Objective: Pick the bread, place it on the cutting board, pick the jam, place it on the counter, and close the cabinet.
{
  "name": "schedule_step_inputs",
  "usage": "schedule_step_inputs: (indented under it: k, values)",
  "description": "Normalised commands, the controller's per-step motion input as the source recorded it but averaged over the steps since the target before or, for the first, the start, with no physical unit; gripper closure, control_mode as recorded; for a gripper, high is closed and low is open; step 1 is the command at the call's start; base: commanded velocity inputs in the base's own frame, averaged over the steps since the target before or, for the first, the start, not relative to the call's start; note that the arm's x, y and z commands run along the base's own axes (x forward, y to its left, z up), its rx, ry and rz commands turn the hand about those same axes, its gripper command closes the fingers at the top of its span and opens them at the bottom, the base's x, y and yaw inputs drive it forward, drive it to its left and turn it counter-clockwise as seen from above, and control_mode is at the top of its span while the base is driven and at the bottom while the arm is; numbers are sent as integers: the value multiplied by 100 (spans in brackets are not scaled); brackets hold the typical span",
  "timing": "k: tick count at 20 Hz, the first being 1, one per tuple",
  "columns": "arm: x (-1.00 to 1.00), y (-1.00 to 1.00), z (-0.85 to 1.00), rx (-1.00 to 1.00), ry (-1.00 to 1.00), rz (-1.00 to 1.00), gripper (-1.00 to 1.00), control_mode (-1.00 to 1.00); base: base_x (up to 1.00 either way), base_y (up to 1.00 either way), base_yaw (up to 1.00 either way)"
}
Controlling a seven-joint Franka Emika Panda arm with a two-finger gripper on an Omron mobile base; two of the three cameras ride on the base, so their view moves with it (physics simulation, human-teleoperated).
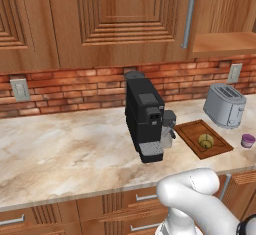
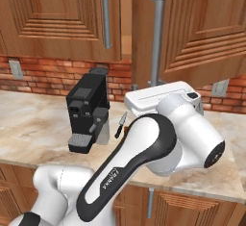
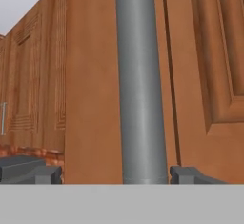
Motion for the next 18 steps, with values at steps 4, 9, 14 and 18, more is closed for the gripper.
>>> schedule_step_inputs:
  k: [4,9,14,18]
  values:
    - [25,9,0,1,-1,-3,-100,-100,0,0,0]
    - [30,9,0,1,-1,-5,-100,-100,0,0,0]
    - [26,5,0,2,-1,-6,-100,-100,0,0,0]
    - [31,6,0,1,-1,-8,-100,-100,0,0,0]
